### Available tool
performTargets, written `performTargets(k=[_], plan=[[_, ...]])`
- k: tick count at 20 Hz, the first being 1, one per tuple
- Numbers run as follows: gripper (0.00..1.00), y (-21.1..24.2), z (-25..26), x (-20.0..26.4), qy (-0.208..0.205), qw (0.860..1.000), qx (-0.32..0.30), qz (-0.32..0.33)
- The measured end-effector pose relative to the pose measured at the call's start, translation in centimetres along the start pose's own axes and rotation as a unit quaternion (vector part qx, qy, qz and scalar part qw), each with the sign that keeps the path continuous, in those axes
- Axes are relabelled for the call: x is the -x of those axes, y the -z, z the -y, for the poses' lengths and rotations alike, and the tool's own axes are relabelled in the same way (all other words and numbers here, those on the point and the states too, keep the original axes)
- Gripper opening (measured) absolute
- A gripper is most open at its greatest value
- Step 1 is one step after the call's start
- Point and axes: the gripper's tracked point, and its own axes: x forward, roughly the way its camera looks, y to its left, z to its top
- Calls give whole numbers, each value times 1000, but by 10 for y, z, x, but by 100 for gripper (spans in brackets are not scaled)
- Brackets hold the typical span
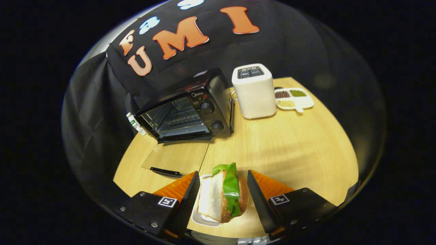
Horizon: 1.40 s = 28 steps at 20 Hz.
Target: Open the toaster oven, put the food inside, and close the toaster oven door.
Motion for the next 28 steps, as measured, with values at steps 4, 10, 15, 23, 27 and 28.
performTargets(k=[4,10,15,23,27,28], plan=[[81,12,6,-15,-29,997,-56,-52],[67,29,7,-29,-42,992,-74,-96],[42,18,8,-25,-32,989,-119,-77],[35,-16,-11,2,-7,994,-111,-4],[35,-43,-27,0,-9,991,-127,35],[35,-48,-33,-2,-9,991,-129,43]])
